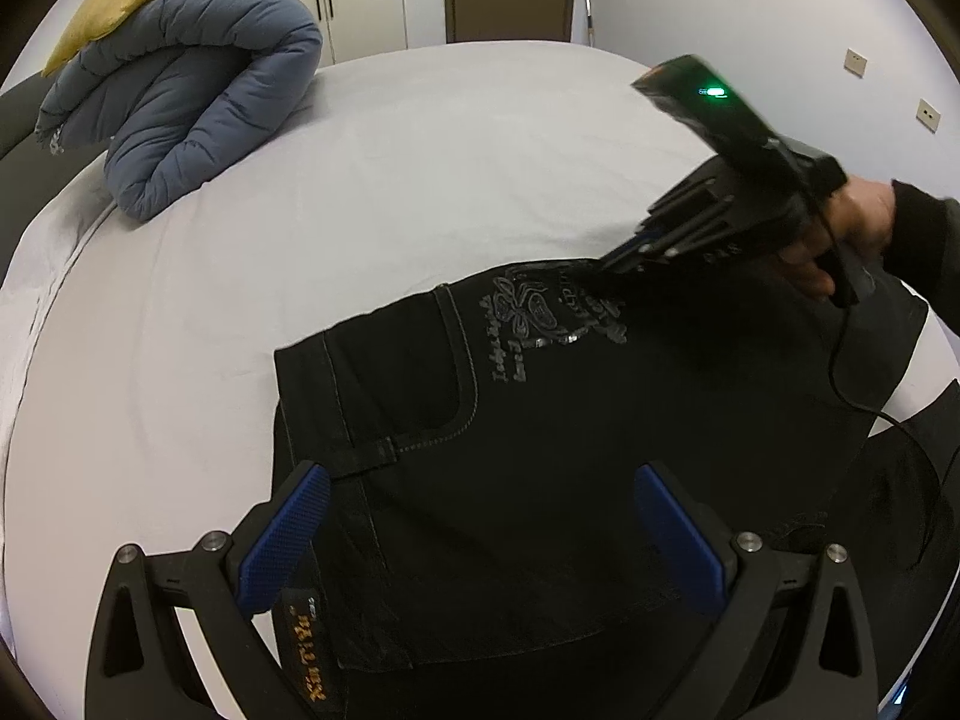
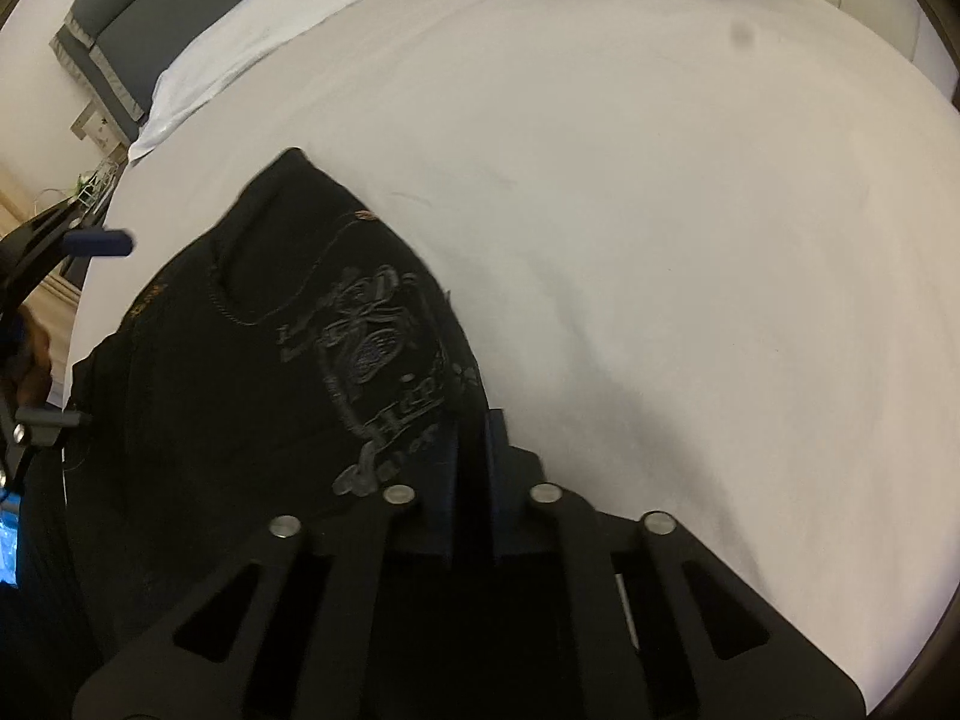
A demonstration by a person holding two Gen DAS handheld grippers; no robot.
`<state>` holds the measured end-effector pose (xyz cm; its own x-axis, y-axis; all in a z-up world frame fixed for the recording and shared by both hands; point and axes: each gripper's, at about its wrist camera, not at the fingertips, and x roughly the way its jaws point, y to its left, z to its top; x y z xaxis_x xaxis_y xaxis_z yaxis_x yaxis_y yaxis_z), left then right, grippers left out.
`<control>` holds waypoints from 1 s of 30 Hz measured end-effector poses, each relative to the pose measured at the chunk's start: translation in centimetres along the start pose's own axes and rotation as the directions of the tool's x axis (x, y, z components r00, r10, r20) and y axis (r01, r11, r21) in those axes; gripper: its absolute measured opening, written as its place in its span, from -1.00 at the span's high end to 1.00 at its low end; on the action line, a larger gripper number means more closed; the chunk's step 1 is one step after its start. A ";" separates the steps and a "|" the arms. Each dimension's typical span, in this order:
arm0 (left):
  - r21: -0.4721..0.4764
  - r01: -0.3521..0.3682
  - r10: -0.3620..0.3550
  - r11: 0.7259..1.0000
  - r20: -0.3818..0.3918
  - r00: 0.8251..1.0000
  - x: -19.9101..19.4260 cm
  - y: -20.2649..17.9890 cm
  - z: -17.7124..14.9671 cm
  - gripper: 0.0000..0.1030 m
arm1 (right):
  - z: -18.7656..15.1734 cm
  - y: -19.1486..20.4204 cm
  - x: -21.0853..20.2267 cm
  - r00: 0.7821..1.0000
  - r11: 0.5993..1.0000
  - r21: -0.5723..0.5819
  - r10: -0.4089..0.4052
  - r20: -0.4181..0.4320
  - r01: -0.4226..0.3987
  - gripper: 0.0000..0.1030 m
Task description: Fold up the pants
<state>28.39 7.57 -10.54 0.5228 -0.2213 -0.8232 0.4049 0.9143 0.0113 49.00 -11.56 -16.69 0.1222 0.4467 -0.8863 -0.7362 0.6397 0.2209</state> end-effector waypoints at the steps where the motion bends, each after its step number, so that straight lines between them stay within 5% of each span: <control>1: 0.012 0.002 -0.002 1.000 0.007 1.000 -0.1 0.0 0.2 -1.00 | -0.5 0.5 -1.4 1.000 1.000 -0.015 0.000 0.029 0.000 0.91; 6: 0.152 -0.034 0.025 0.988 0.056 0.998 -1.1 -0.6 1.9 -1.00 | -3.1 5.4 -6.8 0.989 0.978 -0.190 -0.066 0.130 0.090 0.91; 10: 0.332 -0.089 0.055 0.939 0.110 0.992 -2.4 -2.0 2.9 -1.00 | -5.1 8.5 -8.6 0.980 0.946 -0.282 -0.114 0.164 0.158 0.91; 16: 0.597 -0.124 0.043 0.793 0.147 0.988 -3.8 -5.2 2.9 -1.00 | -4.7 13.1 -6.6 0.968 0.911 -0.350 -0.154 0.200 0.217 0.91; 20: 0.745 -0.228 0.130 0.626 0.189 0.973 -2.9 -7.1 1.7 -1.00 | -5.3 14.5 -7.0 0.962 0.887 -0.392 -0.171 0.211 0.244 0.91; 22: 0.779 -0.256 0.160 0.573 0.200 0.967 -2.3 -7.2 1.5 -1.00 | -6.7 15.0 -6.8 0.962 0.878 -0.409 -0.175 0.208 0.249 0.91; 28: 0.824 -0.210 0.174 0.526 0.138 0.975 -0.5 -6.6 1.7 -1.00 | -5.9 14.4 -5.9 0.959 0.867 -0.422 -0.190 0.210 0.264 0.91; 30: 0.828 -0.161 0.161 0.536 0.087 0.983 0.0 -6.2 1.8 -1.00 | -5.5 14.8 -5.9 0.957 0.861 -0.432 -0.192 0.216 0.270 0.92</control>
<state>27.25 1.26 -9.60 0.6446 -0.0998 -0.7580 0.7543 0.2449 0.6092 33.72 -8.10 -10.43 0.4020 0.4401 -0.8029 -0.8880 0.4010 -0.2249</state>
